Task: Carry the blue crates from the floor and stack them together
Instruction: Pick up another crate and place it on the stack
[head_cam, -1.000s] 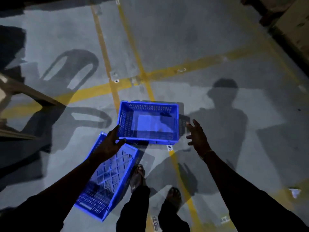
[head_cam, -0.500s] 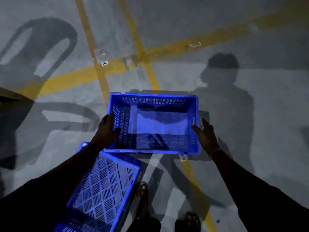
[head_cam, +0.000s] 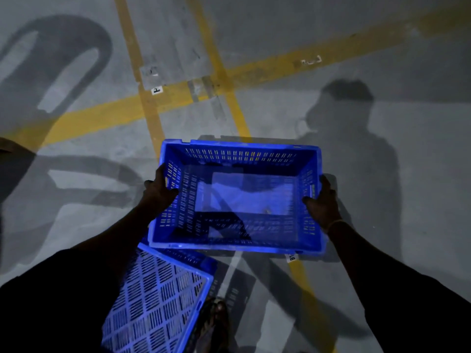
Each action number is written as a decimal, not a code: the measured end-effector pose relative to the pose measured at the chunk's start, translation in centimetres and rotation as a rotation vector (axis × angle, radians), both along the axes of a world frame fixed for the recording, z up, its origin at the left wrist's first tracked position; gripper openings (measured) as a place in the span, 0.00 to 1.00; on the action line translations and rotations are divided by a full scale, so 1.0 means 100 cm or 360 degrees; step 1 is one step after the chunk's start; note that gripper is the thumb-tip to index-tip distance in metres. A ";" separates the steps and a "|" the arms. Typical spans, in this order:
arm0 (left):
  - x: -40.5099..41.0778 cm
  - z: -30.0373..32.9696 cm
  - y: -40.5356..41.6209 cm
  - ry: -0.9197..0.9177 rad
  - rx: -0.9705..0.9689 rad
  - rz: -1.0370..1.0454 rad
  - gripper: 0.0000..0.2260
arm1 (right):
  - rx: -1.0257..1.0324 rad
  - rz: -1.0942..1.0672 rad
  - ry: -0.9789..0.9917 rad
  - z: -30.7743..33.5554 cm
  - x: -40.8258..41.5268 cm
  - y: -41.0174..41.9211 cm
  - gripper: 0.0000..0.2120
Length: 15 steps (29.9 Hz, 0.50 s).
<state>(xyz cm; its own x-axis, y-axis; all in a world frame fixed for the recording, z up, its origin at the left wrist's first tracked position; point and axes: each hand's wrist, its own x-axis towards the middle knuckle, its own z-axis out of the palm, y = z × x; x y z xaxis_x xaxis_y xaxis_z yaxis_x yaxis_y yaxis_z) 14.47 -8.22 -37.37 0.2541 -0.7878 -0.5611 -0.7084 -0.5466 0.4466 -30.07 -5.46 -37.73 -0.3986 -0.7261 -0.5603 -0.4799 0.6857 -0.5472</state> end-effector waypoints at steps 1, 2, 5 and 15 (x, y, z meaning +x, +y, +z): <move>0.004 0.001 -0.001 0.0046 -0.0046 0.0003 0.40 | 0.0000 0.0003 0.0013 0.003 -0.001 0.000 0.44; 0.005 0.005 -0.003 0.0066 -0.0076 0.0000 0.39 | -0.0020 -0.0006 0.0027 0.003 -0.004 0.001 0.44; 0.001 0.023 -0.010 0.0095 -0.0175 0.0020 0.36 | -0.0028 -0.0054 0.0043 0.025 -0.011 0.003 0.44; -0.002 0.175 -0.033 0.0171 -0.0312 -0.0298 0.36 | -0.0285 -0.0041 0.0072 0.181 -0.043 0.008 0.40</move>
<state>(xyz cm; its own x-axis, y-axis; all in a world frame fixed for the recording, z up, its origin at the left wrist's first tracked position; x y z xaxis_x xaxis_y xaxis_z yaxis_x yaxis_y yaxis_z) 14.29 -11.50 -19.90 0.0415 -0.9116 -0.4091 -0.7319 -0.3064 0.6086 -34.33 -4.69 -19.61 -0.4402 -0.8019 -0.4039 -0.4904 0.5916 -0.6399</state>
